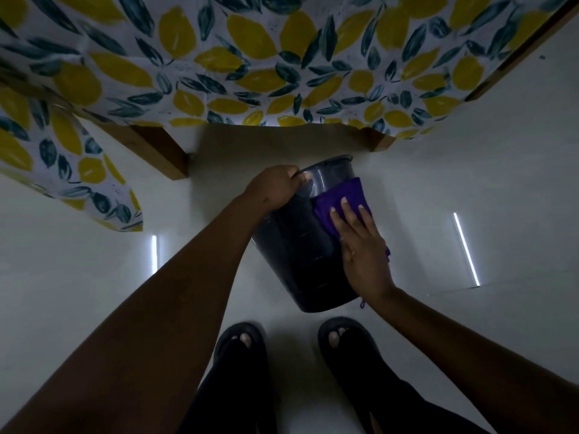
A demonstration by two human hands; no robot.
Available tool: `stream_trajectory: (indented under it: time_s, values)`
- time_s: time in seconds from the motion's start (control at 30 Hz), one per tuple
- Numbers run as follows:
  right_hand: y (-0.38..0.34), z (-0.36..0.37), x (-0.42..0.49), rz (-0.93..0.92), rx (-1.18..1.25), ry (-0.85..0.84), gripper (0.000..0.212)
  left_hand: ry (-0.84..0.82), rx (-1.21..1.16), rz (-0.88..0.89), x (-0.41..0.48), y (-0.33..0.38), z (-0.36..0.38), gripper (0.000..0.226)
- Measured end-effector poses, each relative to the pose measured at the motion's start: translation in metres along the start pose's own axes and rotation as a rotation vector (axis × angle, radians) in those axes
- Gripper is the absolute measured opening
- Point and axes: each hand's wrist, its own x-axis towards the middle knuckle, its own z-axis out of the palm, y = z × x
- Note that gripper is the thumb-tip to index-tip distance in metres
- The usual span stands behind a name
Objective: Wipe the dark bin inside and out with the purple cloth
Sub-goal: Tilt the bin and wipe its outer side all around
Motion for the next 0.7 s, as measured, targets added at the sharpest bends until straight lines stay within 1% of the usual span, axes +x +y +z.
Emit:
stream_trajectory:
  time_s: [0.07,0.13,0.17,0.2,0.23,0.27,0.3,0.33,0.4,0.5,0.57,0.63,0.7]
  values:
    - [-0.011,0.005,-0.009,-0.079,-0.139,-0.018,0.071,0.02,0.013,-0.009,0.0,0.003,0.002,0.04]
    - [-0.016,0.015,-0.021,-0.266,-0.252,-0.053,0.082,0.025,0.022,-0.021,0.001,0.004,0.003,0.038]
    - [-0.018,0.022,-0.027,-0.378,-0.295,-0.098,0.085,0.025,0.016,-0.021,0.0,0.004,0.004,0.038]
    - [-0.02,0.027,-0.032,-0.477,-0.321,-0.156,0.086,0.026,0.003,-0.017,0.0,0.003,0.004,0.038]
    - [-0.022,0.031,-0.035,-0.55,-0.332,-0.19,0.082,0.032,-0.013,-0.01,0.0,0.0,0.004,0.038]
    - [-0.022,0.033,-0.034,-0.588,-0.334,-0.18,0.074,0.038,-0.032,-0.006,-0.002,-0.004,0.003,0.037]
    - [-0.023,0.032,-0.031,-0.581,-0.327,-0.148,0.065,0.043,-0.055,-0.003,-0.004,-0.008,0.003,0.036]
    - [-0.022,0.029,-0.026,-0.537,-0.318,-0.116,0.062,0.041,-0.084,-0.005,-0.007,-0.012,0.003,0.033]
    - [-0.02,0.02,-0.016,-0.417,-0.286,-0.047,0.063,0.026,-0.167,-0.006,-0.015,-0.016,0.004,0.031]
    - [-0.01,0.012,-0.003,-0.224,-0.208,0.011,0.073,0.032,-0.252,0.035,-0.02,-0.011,0.006,0.027]
    - [-0.001,0.002,0.008,-0.1,-0.121,0.03,0.069,0.022,-0.287,0.054,-0.02,-0.007,0.005,0.022]
    - [0.01,-0.01,0.025,-0.012,-0.015,0.068,0.062,-0.009,-0.329,0.037,-0.022,-0.013,0.006,0.03]
    - [0.023,-0.019,0.038,0.024,0.05,0.089,0.06,-0.028,-0.286,0.009,-0.024,-0.022,0.009,0.035]
